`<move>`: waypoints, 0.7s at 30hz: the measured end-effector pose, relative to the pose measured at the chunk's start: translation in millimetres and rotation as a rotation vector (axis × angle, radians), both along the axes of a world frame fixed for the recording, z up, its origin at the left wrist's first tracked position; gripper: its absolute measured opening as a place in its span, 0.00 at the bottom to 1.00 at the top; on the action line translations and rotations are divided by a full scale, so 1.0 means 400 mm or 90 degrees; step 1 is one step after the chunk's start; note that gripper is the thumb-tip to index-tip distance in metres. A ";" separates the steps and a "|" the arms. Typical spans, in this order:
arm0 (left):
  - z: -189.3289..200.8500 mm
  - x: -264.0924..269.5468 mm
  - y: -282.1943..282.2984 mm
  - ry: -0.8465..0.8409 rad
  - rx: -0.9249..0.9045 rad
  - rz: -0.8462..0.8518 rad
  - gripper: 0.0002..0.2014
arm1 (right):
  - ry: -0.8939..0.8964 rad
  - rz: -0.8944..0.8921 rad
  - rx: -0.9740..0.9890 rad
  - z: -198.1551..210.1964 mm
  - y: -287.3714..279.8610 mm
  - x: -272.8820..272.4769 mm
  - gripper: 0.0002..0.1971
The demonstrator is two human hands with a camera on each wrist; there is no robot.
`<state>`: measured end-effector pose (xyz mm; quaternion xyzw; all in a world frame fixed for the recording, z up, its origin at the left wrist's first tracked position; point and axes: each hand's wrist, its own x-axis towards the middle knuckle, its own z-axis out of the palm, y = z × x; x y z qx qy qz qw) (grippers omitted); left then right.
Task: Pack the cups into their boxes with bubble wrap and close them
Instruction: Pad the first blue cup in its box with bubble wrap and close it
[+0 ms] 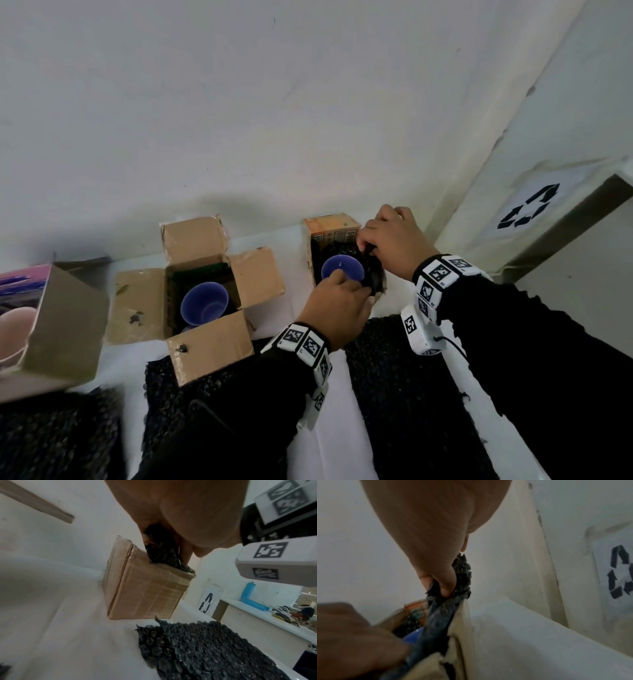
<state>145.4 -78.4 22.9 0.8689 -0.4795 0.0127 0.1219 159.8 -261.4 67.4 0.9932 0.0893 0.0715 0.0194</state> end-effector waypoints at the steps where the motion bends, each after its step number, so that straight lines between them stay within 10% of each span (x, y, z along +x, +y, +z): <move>1: 0.000 0.000 -0.003 0.002 0.008 0.002 0.21 | -0.006 0.019 -0.010 -0.008 0.002 0.009 0.14; 7: -0.018 0.012 -0.005 -0.045 0.011 0.041 0.14 | 0.008 -0.006 -0.075 -0.022 0.031 0.032 0.02; 21: -0.024 0.001 0.044 -0.093 0.061 0.091 0.20 | 0.096 0.053 -0.088 -0.082 -0.037 -0.006 0.17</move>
